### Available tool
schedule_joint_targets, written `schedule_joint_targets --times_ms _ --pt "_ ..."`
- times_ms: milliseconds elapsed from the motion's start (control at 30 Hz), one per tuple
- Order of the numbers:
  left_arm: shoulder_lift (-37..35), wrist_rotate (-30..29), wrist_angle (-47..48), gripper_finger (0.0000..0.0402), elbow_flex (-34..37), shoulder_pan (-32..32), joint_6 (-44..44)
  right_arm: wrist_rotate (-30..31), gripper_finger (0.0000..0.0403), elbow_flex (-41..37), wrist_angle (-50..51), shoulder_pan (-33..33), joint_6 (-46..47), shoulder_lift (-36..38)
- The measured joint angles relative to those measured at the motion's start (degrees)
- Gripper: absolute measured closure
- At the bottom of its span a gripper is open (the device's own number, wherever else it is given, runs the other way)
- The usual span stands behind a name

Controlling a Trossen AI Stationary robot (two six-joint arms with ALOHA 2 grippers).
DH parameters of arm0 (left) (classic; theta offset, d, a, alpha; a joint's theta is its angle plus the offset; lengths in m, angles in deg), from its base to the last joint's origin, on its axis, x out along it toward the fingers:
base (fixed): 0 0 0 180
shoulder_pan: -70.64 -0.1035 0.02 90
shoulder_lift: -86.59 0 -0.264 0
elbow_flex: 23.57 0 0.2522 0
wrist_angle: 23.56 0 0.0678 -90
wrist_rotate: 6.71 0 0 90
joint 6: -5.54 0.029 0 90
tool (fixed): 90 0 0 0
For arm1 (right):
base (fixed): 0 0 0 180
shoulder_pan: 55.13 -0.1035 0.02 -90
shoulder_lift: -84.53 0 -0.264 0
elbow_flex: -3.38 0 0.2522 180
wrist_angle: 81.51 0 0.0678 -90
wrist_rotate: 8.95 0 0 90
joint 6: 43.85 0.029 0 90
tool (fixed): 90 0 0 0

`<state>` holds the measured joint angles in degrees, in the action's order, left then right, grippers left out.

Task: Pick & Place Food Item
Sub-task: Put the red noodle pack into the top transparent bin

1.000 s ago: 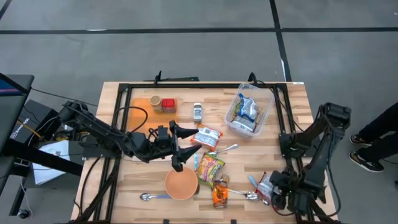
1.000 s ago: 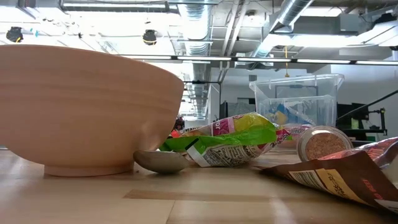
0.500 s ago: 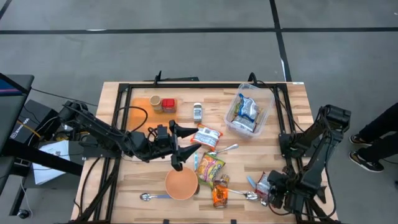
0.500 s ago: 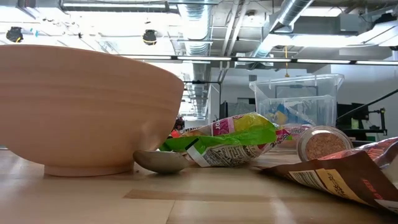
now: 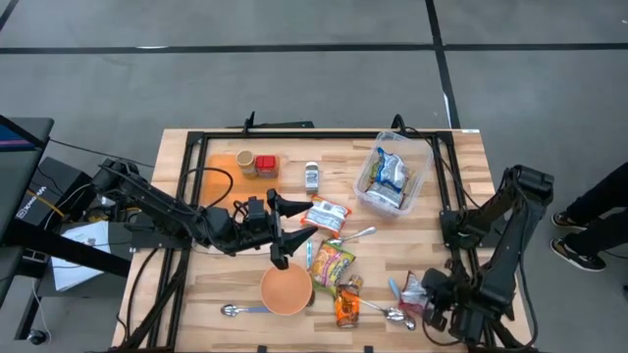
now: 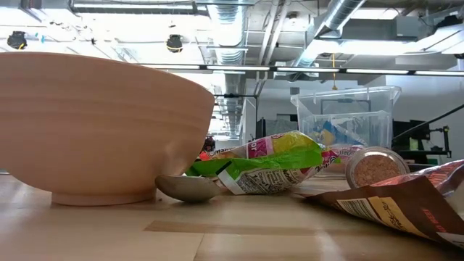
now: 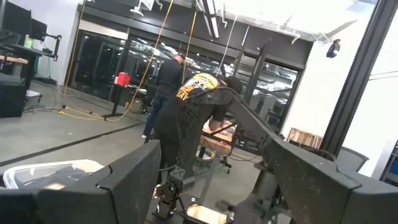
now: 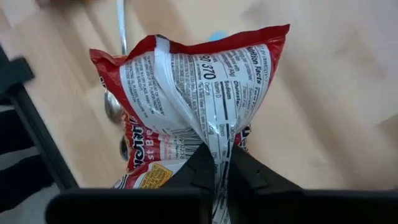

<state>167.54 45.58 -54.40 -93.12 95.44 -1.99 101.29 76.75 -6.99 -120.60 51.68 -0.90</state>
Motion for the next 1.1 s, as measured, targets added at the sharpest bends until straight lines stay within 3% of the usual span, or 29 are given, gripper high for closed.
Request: schedule_joint_targets --times_ms 267,467,633,867,1100 --pt "0.0 0.1 0.0 0.0105 0.0 -0.4 2.6 5.5 0.0392 15.7 19.5 9.2 -12.5 0.0" --pt "-2.4 0.0 0.3 0.0105 0.0 -0.6 8.1 9.4 0.0393 26.2 29.3 21.2 -26.9 0.1" --pt "-6.9 -0.5 2.1 0.0105 0.0 -1.0 14.5 12.7 0.0393 30.6 29.2 33.5 -43.8 1.5" --pt "-16.7 -1.8 11.8 0.0105 0.0 -1.5 17.8 12.9 0.0393 31.1 25.0 53.1 -63.3 6.4" --pt "-23.6 -1.8 20.4 0.0105 0.0 -2.3 18.8 8.2 0.0393 31.1 20.4 70.1 -79.7 7.5"
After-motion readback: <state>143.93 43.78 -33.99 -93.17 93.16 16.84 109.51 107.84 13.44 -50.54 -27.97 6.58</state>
